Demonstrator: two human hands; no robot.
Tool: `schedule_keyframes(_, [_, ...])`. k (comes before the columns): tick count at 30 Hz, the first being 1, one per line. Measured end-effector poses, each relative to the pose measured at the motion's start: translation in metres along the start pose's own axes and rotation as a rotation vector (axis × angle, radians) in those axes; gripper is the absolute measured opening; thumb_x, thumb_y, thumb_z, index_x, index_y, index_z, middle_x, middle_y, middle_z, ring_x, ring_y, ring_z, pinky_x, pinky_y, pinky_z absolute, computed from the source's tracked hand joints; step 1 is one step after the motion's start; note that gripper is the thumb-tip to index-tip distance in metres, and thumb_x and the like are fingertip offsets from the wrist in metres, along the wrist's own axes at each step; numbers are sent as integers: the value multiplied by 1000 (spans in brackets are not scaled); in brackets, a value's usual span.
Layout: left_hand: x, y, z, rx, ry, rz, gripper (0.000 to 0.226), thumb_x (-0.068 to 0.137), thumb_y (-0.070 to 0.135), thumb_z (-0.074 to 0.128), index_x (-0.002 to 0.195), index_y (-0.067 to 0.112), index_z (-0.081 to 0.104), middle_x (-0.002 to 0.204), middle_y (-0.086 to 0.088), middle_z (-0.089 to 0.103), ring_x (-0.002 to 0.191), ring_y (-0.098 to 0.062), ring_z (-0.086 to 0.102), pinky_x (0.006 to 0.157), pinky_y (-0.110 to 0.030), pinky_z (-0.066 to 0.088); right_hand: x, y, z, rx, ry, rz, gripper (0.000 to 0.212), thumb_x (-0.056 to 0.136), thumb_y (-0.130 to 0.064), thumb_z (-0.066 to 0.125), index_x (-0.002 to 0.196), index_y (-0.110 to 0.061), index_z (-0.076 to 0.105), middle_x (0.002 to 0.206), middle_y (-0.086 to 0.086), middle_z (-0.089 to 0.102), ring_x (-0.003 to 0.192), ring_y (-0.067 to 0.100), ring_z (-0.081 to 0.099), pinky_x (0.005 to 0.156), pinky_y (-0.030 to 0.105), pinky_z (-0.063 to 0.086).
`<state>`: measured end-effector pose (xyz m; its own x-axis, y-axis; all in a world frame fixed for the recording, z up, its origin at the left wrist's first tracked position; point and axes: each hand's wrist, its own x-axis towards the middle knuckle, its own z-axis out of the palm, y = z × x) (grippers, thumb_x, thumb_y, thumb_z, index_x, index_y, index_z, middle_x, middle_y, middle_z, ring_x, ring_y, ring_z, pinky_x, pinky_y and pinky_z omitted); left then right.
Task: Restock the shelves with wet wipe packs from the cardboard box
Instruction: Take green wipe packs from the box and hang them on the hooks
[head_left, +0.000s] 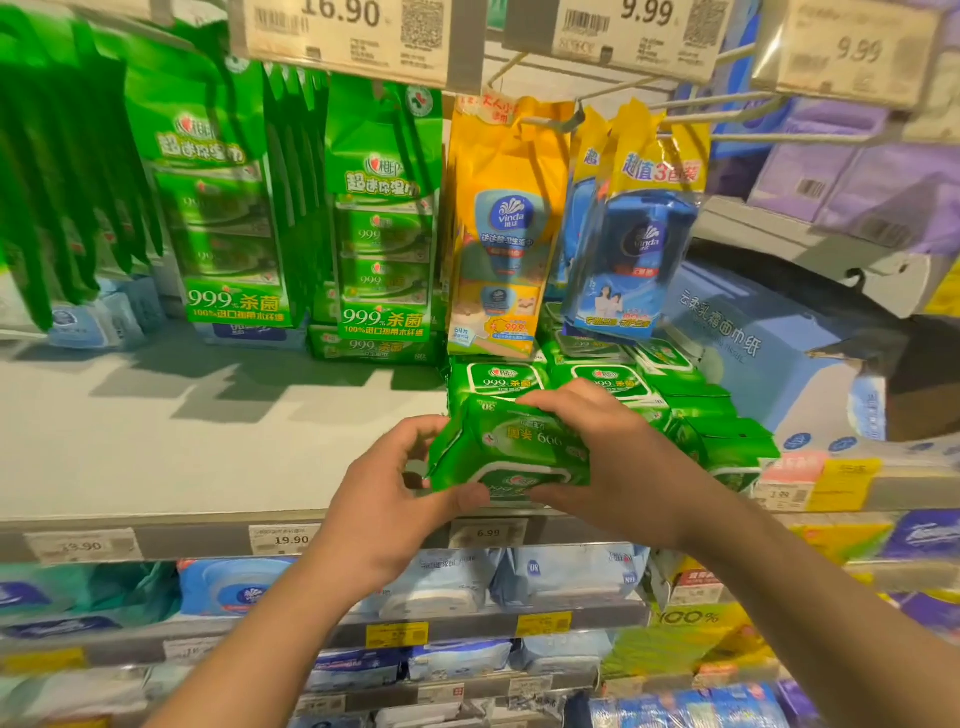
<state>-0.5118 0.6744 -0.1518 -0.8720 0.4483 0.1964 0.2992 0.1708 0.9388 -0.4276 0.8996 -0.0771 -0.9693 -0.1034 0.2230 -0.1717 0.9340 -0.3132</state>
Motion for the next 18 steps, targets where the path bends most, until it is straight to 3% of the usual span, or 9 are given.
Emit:
schedule_keyframes(3, [4, -4, 0, 240, 15, 106, 74, 59, 81, 71, 124, 47, 59, 119, 30, 56, 114, 2, 52, 92, -19, 42, 1, 4, 5, -119, 19, -48, 83, 80, -38, 86, 150, -34, 43, 127, -14, 46, 116, 4, 44, 91, 17, 35])
schedule_keyframes(5, [8, -8, 1, 337, 21, 130, 83, 61, 81, 68, 132, 38, 61, 120, 24, 54, 119, -4, 47, 98, -23, 39, 2, 7, 8, -170, 40, -57, 83, 79, -38, 87, 150, -33, 44, 129, -12, 49, 119, 6, 43, 90, 17, 31])
schedule_keyframes(9, [13, -13, 5, 452, -4, 108, 96, 62, 89, 62, 141, 34, 58, 123, 16, 56, 119, -8, 46, 98, -30, 40, 4, 17, 17, -166, 51, -73, 83, 76, -36, 89, 148, -28, 49, 128, -7, 53, 121, 14, 48, 99, 27, 39])
schedule_keyframes(13, [14, -14, 12, 566, -5, 100, 81, 75, 70, 72, 145, 34, 53, 130, 11, 60, 121, -13, 47, 101, -35, 42, 4, 25, 24, -179, 52, -74, 83, 76, -39, 88, 148, -28, 49, 130, -7, 54, 122, 13, 49, 104, 28, 39])
schedule_keyframes(18, [12, -16, 18, 720, 10, 73, 73, 83, 67, 68, 147, 38, 49, 131, 11, 63, 120, -15, 52, 98, -33, 42, -1, 26, 39, -369, 77, -94, 80, 73, -48, 88, 142, -27, 52, 123, -5, 61, 113, 21, 58, 101, 39, 43])
